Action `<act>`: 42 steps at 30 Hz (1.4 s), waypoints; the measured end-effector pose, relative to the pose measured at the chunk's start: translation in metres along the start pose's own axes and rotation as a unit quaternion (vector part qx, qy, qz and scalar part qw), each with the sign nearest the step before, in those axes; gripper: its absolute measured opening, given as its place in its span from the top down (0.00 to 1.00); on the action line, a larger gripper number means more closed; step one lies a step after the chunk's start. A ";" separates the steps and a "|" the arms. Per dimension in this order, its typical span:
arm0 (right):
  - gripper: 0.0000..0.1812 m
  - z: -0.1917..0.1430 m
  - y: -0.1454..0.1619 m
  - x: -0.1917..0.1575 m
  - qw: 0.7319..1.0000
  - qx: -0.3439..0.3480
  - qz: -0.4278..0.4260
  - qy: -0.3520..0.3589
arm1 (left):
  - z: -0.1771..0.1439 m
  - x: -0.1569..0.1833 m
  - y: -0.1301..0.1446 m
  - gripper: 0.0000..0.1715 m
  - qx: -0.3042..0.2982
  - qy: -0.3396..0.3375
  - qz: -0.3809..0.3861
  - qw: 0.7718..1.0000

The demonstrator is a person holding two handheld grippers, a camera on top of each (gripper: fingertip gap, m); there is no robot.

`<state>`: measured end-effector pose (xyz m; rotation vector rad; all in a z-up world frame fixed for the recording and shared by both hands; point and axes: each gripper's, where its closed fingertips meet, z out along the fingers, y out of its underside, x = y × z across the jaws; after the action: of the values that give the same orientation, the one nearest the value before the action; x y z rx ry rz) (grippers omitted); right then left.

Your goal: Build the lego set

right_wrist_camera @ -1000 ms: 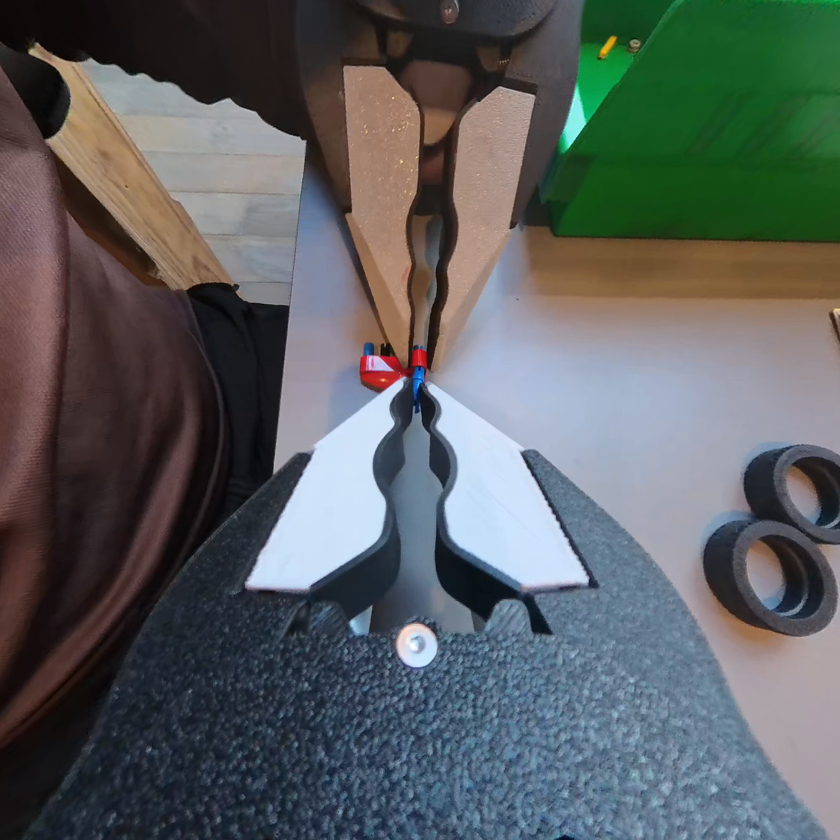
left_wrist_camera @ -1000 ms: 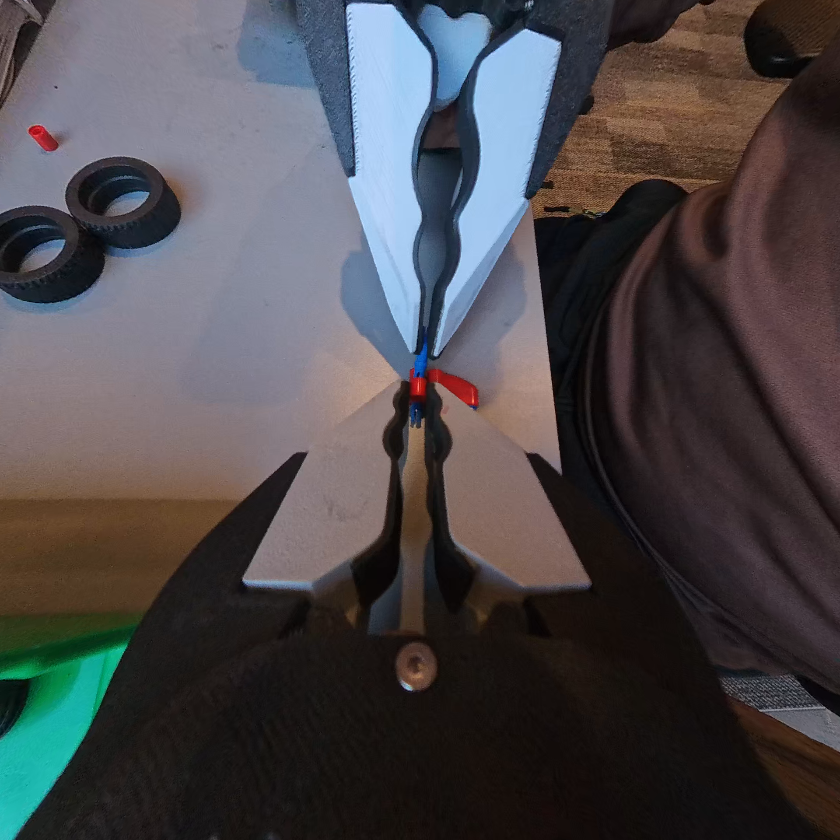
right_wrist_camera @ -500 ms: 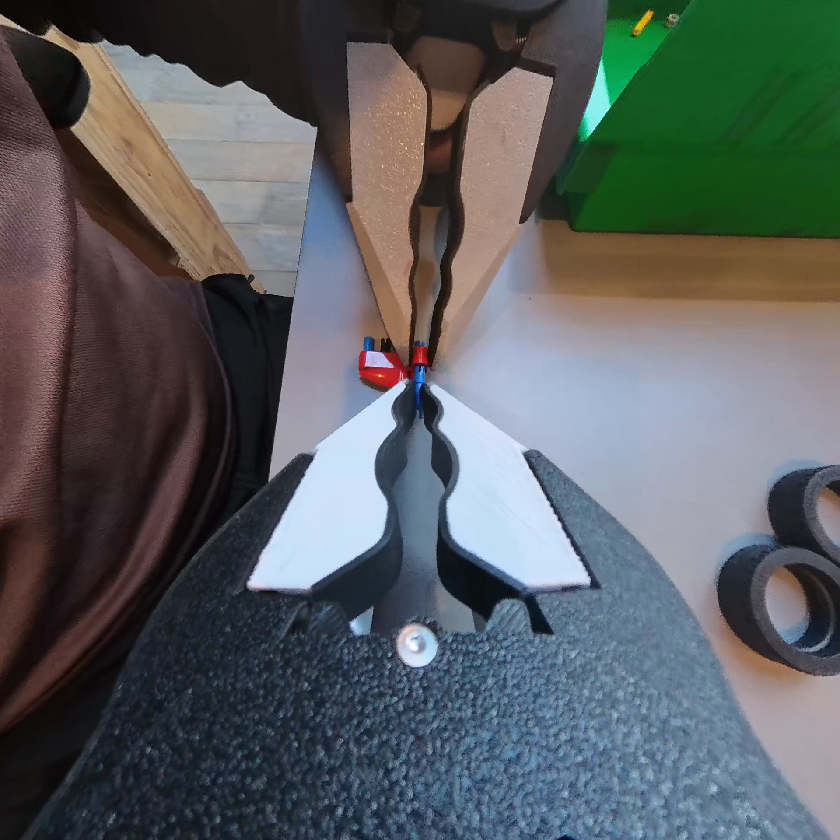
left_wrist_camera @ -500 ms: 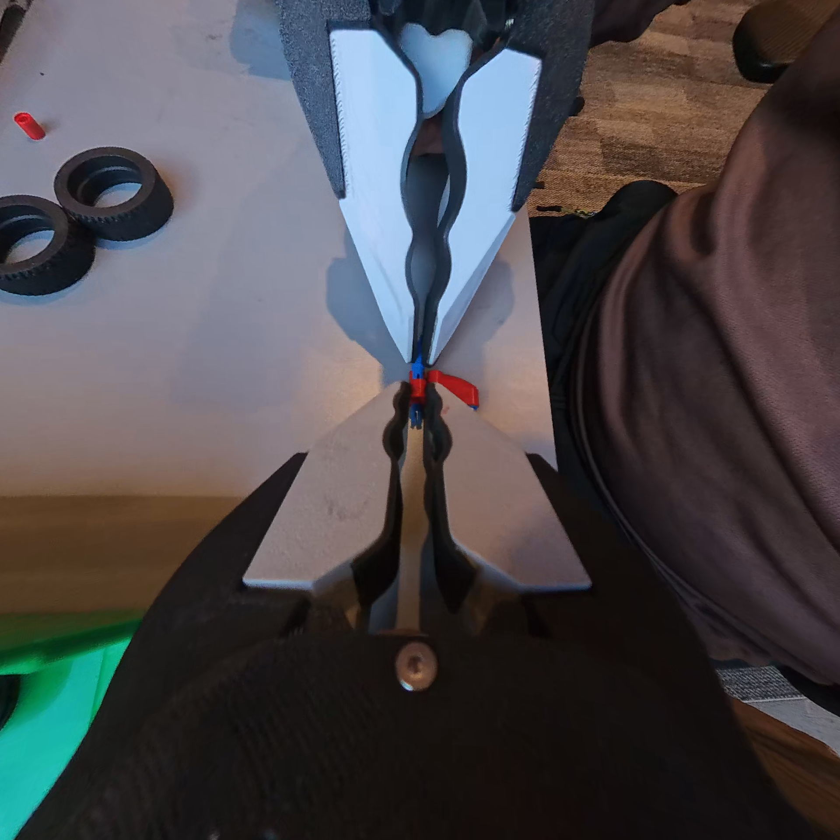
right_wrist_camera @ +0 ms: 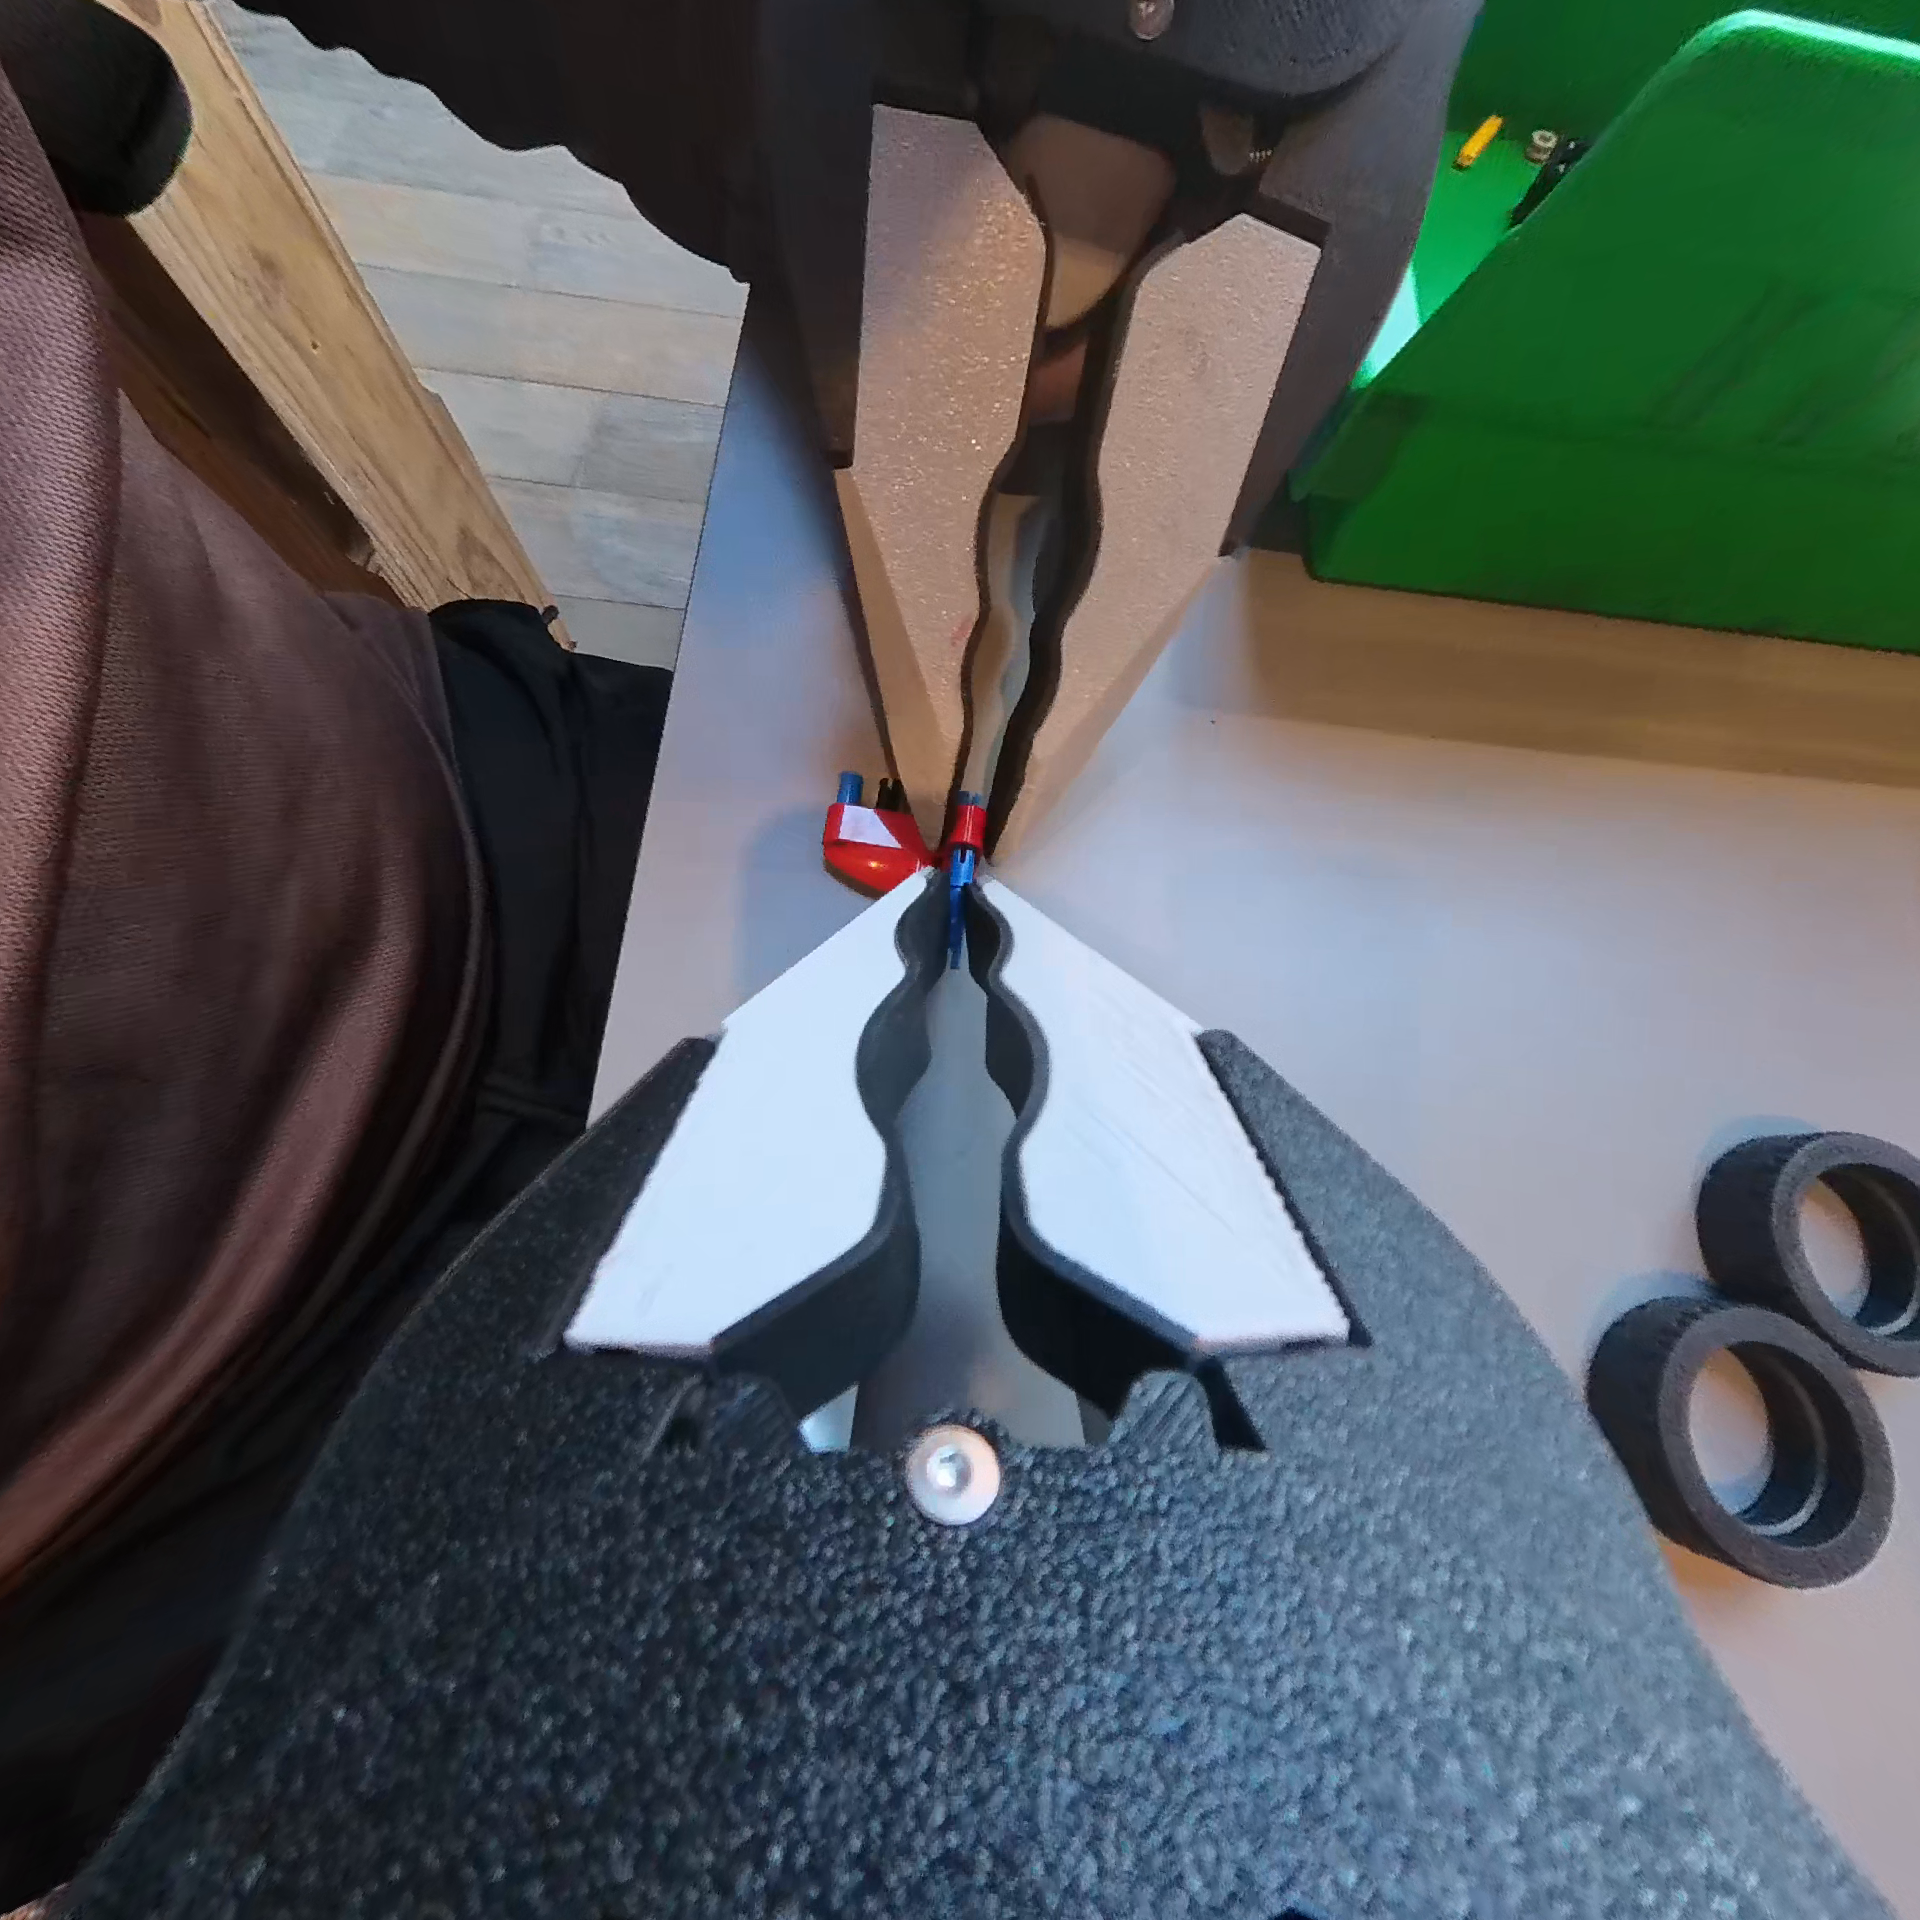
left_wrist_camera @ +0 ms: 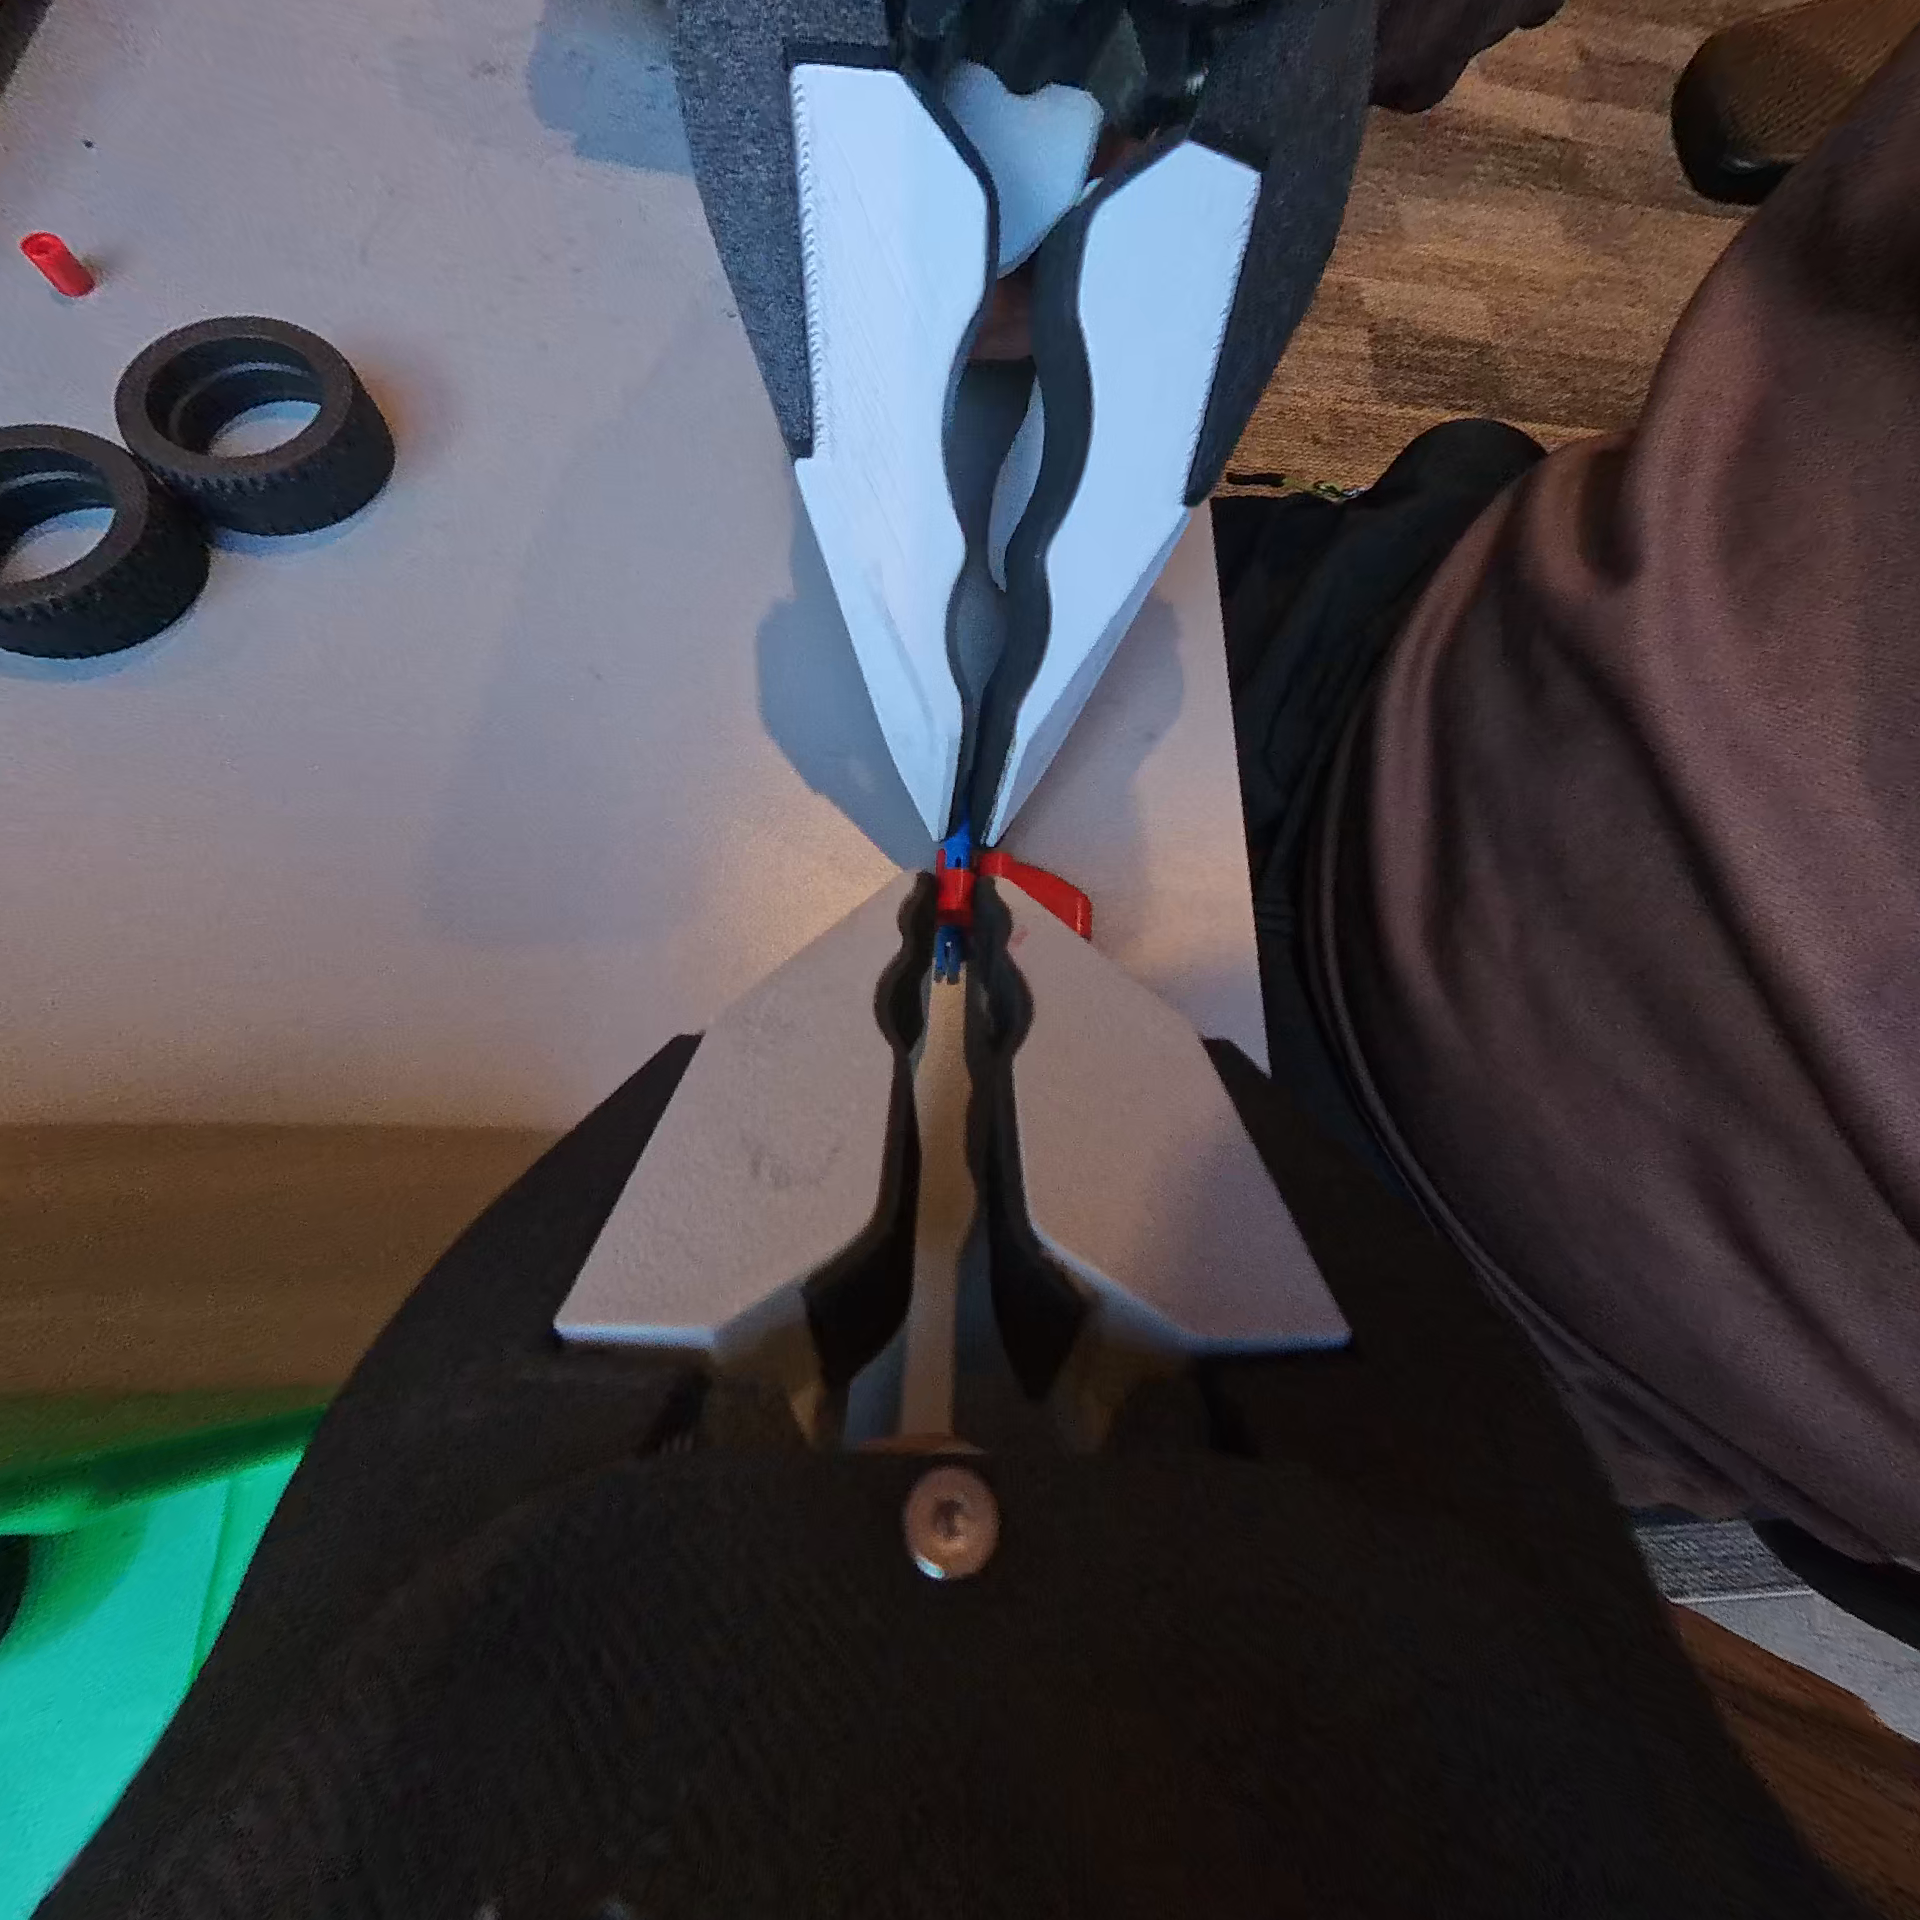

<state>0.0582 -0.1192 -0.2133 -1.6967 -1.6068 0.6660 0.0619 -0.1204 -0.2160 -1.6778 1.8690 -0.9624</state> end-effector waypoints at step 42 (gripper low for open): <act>0.99 -0.020 0.001 0.007 0.998 -0.007 0.057 0.021 | -0.014 -0.003 -0.013 0.87 -0.002 -0.035 0.005 0.999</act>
<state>0.0749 -0.1151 -0.2004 -1.8116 -1.4963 0.6713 0.0604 -0.1144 -0.1976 -1.6821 1.8329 -0.8844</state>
